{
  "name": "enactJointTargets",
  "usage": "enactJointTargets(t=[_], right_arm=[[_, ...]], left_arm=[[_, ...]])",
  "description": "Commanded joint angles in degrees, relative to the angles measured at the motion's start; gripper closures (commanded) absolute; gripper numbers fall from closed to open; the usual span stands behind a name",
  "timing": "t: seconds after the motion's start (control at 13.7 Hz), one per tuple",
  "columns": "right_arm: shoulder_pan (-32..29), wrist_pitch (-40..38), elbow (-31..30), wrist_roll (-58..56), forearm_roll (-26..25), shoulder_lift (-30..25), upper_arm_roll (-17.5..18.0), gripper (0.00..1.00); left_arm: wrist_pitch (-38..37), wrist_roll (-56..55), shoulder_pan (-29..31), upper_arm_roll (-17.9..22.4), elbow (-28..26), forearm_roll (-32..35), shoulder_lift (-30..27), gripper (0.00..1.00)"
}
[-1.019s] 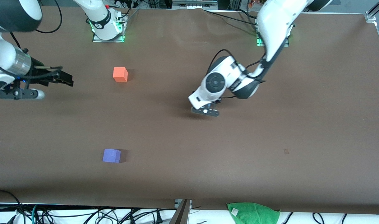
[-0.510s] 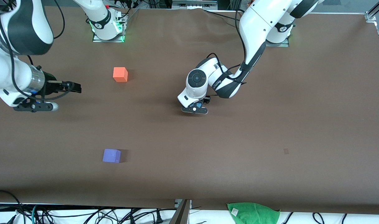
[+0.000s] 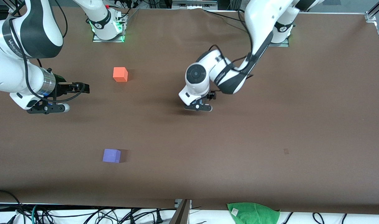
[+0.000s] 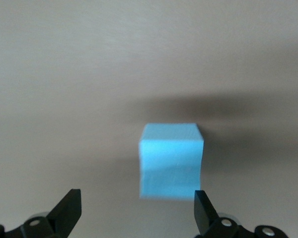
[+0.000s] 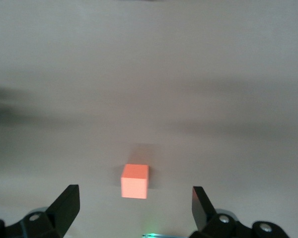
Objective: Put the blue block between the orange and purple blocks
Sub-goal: 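Carry the blue cube with the left gripper toward the table middle, then release the blue cube while the right gripper reaches toward it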
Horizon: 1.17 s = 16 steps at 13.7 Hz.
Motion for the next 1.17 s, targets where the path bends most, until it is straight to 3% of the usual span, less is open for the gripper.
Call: enactJointTargets(t=[0.0,0.15,0.36,0.58,0.73,0.87,1.09], right_arm=[[2.45,2.58,0.49,5.26,5.29,2.21,0.02,0.0],[7.71,6.09,0.49,12.8,7.15,3.53,0.02,0.0],[17.2,15.65,0.49,28.62,7.24,7.65,0.02,0.0],[25.81,28.39,0.66,39.7,6.89,14.68,0.02,0.0],[31.79,37.53,0.75,47.26,5.84,18.64,-0.33,0.0],[36.28,42.65,0.84,54.99,1.12,21.89,-0.5,0.0],[39.55,43.99,0.84,63.71,-8.03,24.98,-0.59,0.0]], left_arm=[[-10.13,-0.54,0.76,-0.41,-1.66,0.3,-8.74,0.0],[-17.42,-0.63,1.72,0.72,-0.88,0.56,-14.01,0.0],[-28.68,-0.37,14.42,1.35,6.31,0.39,-15.79,0.0],[-32.48,2.78,24.55,1.08,10.8,-5.05,-16.05,0.0],[-35.55,9.62,28.35,0.99,13.09,-5.24,-17.54,0.0],[-38.02,15.07,30.89,1.26,13.55,-5.41,-20.17,0.0],[-37.5,23.85,33.36,1.43,12.85,-7.17,-20.62,0.0]])
